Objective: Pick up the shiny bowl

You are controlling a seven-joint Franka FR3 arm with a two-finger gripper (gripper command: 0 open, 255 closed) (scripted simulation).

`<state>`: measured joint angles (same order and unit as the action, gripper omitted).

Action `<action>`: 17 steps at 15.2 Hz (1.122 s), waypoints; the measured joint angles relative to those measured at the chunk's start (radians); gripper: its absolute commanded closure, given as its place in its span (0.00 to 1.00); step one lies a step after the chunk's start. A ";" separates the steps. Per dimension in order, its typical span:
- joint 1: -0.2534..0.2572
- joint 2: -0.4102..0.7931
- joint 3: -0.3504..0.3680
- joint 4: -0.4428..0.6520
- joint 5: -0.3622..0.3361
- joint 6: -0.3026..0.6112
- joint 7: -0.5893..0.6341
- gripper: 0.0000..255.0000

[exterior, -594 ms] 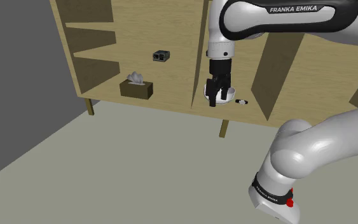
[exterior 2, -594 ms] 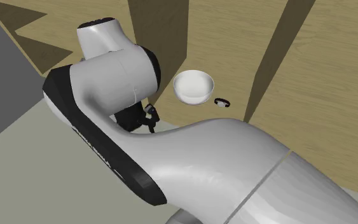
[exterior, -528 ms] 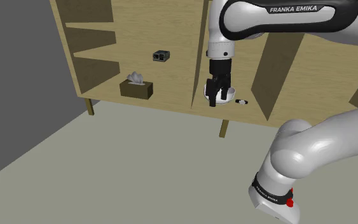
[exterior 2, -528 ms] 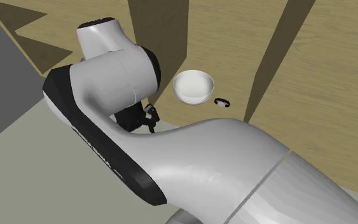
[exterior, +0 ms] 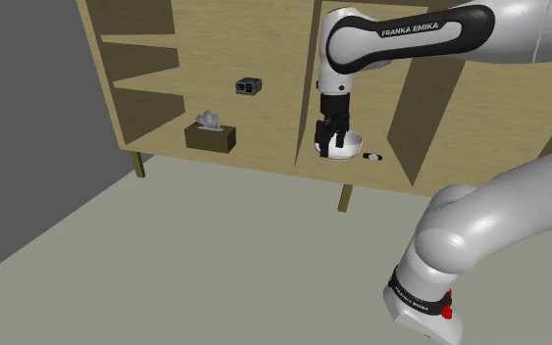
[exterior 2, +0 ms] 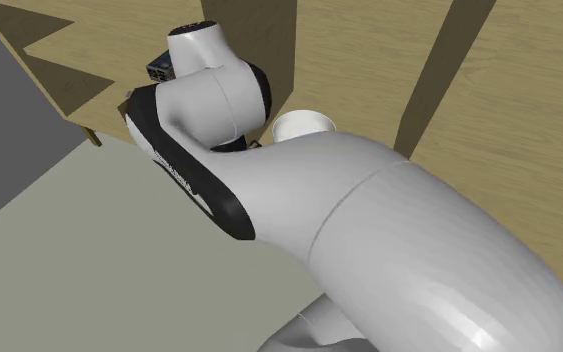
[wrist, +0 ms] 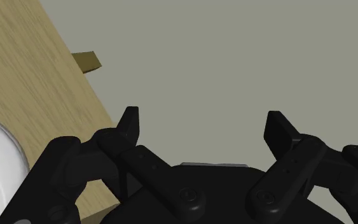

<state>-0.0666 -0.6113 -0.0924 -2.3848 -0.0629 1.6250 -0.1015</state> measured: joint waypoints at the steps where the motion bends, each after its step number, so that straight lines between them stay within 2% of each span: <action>1: -0.006 0.016 -0.010 0.008 -0.011 0.013 -0.013 0.00; 10: -0.059 0.245 -0.137 0.133 -0.094 0.176 -0.167 0.00; 17: -0.088 0.463 -0.217 0.312 -0.088 0.264 -0.284 0.00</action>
<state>-0.1547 -0.1484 -0.3095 -2.0731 -0.1509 1.8892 -0.3851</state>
